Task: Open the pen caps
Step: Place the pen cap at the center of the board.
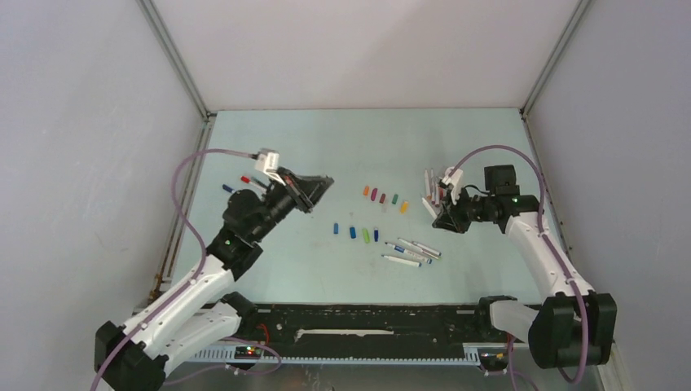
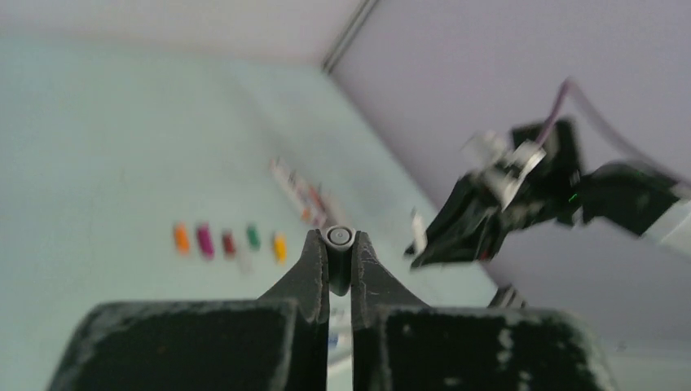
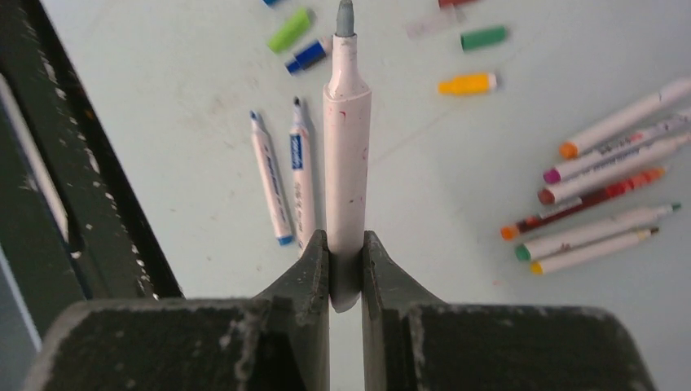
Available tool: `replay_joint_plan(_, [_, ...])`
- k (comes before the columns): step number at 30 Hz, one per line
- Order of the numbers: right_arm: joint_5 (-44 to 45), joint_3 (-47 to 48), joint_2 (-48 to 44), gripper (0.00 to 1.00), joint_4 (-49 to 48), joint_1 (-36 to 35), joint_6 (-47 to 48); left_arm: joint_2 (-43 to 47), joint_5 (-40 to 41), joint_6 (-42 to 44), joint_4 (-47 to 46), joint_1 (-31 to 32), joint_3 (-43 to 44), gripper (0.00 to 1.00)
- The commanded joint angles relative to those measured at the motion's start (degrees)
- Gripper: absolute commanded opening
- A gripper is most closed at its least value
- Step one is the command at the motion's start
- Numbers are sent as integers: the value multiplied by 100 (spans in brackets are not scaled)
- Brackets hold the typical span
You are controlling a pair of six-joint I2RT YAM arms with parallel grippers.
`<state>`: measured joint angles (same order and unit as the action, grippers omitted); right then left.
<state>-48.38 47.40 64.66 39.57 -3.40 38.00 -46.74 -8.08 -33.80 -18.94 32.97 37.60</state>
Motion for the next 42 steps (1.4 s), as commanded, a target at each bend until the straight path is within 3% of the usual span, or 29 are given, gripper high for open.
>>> replay_joint_plan(1, [1059, 156, 312, 2, 174, -66, 313, -166, -351, -507, 655, -21, -615, 0])
replay_joint_plan(11, [2221, 242, 1346, 6, 310, -629, 339, -961, -371, -979, 797, 25, -995, 0])
replay_joint_plan(19, [2614, 437, 2057, 8, 505, -817, 231, -1889, -323, -936, 709, 719, -463, 0])
replay_joint_plan(25, [2766, 460, 2296, 10, 493, -910, 182, -2400, -274, -938, 803, 884, -209, 0])
replay_joint_plan(32, [2985, 598, 2559, 11, 505, -970, 15, -2621, 274, -487, 1779, 834, 339, 0])
replay_joint_plan(37, [2662, 756, 2236, 11, 528, -931, -133, -2954, 494, 14, 2688, 397, 1014, 0])
replay_joint_plan(42, [1369, 1054, 1571, 12, 258, -394, -727, -3356, 291, 161, 2945, -375, 1561, 0])
